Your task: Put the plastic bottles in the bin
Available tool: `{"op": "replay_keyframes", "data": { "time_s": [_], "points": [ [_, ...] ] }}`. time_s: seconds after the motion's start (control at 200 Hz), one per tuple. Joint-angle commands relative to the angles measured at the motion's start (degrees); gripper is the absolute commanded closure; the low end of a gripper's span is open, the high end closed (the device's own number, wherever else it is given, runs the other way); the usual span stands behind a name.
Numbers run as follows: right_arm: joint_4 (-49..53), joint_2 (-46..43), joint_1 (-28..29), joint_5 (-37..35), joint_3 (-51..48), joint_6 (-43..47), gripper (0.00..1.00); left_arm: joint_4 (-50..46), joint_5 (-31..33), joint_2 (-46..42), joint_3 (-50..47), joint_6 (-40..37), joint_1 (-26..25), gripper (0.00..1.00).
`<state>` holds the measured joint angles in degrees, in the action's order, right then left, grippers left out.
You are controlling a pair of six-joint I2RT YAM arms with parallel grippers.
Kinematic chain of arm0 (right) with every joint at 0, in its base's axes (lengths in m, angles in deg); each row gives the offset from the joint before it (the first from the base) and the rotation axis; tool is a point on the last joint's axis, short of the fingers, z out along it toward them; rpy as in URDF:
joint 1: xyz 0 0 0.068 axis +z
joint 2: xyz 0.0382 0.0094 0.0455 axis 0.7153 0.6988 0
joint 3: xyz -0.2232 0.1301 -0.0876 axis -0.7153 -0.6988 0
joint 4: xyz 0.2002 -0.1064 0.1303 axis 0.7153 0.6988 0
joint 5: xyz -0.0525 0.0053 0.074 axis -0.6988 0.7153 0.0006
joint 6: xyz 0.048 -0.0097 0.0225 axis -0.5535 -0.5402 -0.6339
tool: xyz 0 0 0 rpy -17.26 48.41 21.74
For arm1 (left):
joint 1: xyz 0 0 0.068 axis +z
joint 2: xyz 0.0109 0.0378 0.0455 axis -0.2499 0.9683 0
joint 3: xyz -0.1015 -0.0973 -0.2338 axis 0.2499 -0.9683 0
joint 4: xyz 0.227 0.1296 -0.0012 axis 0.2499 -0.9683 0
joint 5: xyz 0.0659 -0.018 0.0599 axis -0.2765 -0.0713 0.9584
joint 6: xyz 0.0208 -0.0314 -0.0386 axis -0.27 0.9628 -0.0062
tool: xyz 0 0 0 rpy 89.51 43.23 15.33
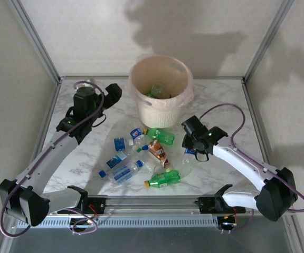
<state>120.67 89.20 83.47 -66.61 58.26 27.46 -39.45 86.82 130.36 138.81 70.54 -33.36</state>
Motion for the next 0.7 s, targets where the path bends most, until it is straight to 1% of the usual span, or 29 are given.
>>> {"op": "replay_keyframes", "data": {
  "time_s": [0.0, 0.115, 0.275, 0.561, 0.696],
  "points": [
    [6.5, -0.9, -0.6, -6.3, 8.9, 2.9, 0.59, -0.1, 1.0, -1.5, -0.7, 0.2, 0.5, 0.04],
    [7.1, 0.0, -0.6, -8.5, 18.0, 6.1, 0.59, 0.1, 1.1, -1.4, -0.6, 0.2, 0.5, 0.04],
    [2.6, 4.0, -0.6, -9.5, 30.9, 11.8, 0.58, 0.4, 0.7, -1.1, -0.4, 0.7, 0.6, 0.04],
    [-5.0, 18.5, -0.6, -6.4, 52.7, 19.4, 0.57, -1.4, 1.0, -1.2, 0.1, -0.2, 0.7, 0.04],
    [-4.7, 26.3, -0.7, -5.6, 62.0, 21.5, 0.57, -1.9, 1.7, -2.3, -0.4, -0.6, 1.3, 0.03]
  ]
}}
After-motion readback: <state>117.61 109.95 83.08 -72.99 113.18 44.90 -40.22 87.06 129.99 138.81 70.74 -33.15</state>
